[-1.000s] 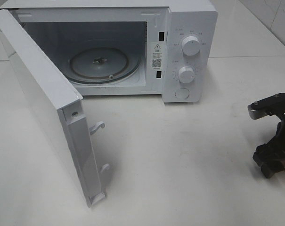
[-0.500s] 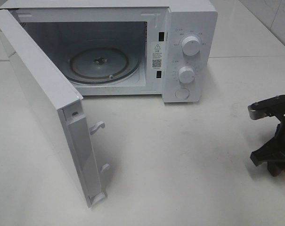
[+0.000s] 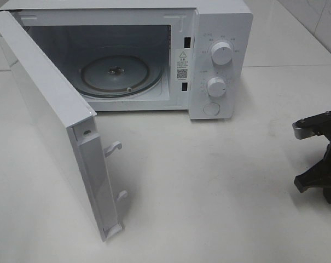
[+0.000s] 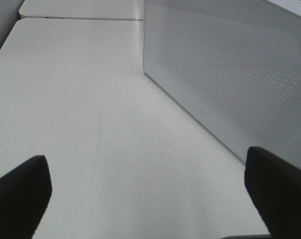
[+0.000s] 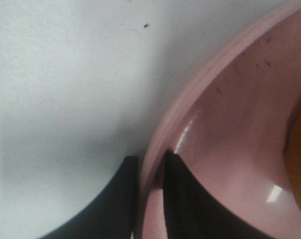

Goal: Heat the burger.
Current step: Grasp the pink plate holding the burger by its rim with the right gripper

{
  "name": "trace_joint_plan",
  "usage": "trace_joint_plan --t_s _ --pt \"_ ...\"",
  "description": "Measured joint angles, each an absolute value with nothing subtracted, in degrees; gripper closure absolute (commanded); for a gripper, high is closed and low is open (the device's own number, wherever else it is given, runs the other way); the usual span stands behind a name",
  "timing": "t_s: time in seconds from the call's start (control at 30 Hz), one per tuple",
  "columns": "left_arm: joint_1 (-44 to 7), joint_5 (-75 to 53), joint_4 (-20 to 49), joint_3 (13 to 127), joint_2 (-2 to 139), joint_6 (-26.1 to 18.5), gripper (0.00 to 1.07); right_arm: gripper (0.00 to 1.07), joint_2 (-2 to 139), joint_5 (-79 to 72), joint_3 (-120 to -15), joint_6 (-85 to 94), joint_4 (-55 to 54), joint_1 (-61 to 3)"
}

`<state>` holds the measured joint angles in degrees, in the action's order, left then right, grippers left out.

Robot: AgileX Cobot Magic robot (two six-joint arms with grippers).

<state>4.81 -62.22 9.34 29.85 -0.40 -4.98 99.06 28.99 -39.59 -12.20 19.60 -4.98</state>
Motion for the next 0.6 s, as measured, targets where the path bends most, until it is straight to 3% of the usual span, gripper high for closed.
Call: trace_joint_plan --t_s 0.2,0.6 --pt "4.81 -62.22 9.34 29.85 -0.4 -4.98 0.09 1.07 95.68 32.49 -39.42 -16.9 22.52 -6.53" --pt "4.81 -62.22 9.34 29.85 -0.4 -4.98 0.09 1.07 91.62 40.68 -39.02 -28.82 31.11 -15.47"
